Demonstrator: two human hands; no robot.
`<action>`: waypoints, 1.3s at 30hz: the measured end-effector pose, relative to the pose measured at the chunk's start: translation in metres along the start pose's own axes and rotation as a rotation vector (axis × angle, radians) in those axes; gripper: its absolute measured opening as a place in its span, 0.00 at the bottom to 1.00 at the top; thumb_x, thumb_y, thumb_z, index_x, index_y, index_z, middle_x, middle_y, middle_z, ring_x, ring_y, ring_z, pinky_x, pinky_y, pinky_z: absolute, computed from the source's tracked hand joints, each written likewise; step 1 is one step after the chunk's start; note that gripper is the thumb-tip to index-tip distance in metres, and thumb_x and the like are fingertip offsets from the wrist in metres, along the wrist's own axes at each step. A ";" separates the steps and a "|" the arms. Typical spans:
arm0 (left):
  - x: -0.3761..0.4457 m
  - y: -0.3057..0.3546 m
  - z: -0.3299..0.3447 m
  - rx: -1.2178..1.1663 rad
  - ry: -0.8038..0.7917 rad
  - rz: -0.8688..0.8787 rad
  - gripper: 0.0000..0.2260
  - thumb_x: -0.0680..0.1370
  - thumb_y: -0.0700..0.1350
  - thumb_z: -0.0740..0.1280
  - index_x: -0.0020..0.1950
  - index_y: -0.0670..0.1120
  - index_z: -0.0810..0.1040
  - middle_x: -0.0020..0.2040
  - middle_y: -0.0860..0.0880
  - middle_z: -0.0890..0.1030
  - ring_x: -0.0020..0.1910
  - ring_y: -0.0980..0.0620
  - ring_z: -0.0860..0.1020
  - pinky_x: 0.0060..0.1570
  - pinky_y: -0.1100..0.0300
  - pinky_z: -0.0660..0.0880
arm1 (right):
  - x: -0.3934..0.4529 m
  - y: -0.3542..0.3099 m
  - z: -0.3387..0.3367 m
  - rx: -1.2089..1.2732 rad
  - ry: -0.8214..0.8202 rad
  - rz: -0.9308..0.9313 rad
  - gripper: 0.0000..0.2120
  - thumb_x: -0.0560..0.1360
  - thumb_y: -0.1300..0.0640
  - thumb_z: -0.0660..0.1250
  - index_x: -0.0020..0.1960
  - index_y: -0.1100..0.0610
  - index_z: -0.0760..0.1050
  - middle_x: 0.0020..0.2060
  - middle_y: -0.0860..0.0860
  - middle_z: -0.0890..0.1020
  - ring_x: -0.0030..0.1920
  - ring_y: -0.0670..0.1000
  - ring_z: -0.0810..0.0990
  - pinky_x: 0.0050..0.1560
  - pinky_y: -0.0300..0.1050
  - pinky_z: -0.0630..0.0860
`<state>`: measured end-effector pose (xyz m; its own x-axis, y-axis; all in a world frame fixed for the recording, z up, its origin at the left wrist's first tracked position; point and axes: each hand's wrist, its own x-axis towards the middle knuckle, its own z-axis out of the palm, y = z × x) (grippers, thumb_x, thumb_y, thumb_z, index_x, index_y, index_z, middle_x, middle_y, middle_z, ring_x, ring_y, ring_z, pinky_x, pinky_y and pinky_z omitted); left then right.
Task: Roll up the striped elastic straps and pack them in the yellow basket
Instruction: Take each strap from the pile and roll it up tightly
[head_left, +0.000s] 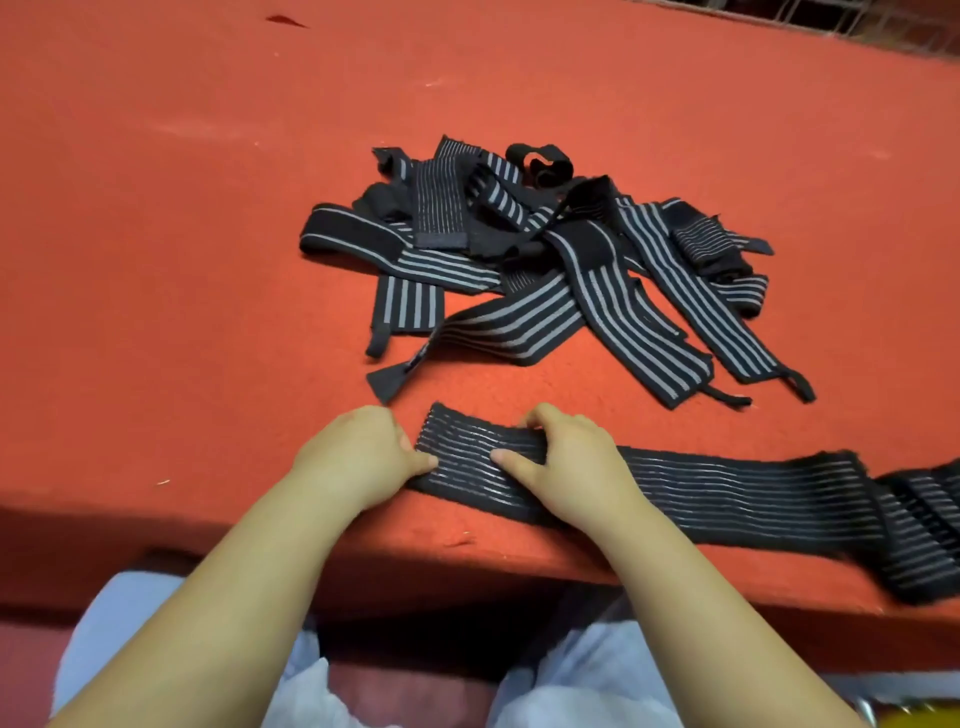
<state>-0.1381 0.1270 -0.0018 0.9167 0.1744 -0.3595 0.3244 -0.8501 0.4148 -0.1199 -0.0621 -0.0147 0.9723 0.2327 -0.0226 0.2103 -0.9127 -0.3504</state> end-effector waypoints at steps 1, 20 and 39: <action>0.000 0.002 0.001 -0.024 0.033 0.011 0.12 0.74 0.52 0.69 0.37 0.44 0.78 0.44 0.45 0.82 0.49 0.44 0.79 0.47 0.57 0.72 | -0.002 -0.002 -0.004 -0.054 -0.022 0.007 0.18 0.74 0.39 0.64 0.53 0.52 0.73 0.50 0.50 0.81 0.55 0.55 0.76 0.55 0.47 0.66; 0.001 0.000 0.012 -0.447 0.049 0.287 0.05 0.73 0.45 0.72 0.40 0.46 0.78 0.35 0.51 0.79 0.37 0.52 0.77 0.40 0.58 0.70 | -0.057 -0.032 0.021 0.621 0.027 0.238 0.06 0.79 0.51 0.60 0.45 0.52 0.71 0.40 0.47 0.80 0.43 0.50 0.78 0.43 0.43 0.69; -0.008 0.031 0.042 -1.088 -0.101 0.403 0.05 0.74 0.37 0.69 0.46 0.47 0.79 0.42 0.50 0.83 0.40 0.58 0.81 0.41 0.66 0.76 | -0.032 0.000 0.003 1.058 0.105 0.084 0.07 0.78 0.59 0.64 0.42 0.52 0.76 0.32 0.43 0.80 0.34 0.40 0.77 0.37 0.35 0.73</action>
<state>-0.1456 0.0781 -0.0212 0.9922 -0.0934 -0.0826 0.0874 0.0484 0.9950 -0.1510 -0.0685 -0.0168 0.9941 0.1063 -0.0214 -0.0045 -0.1567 -0.9876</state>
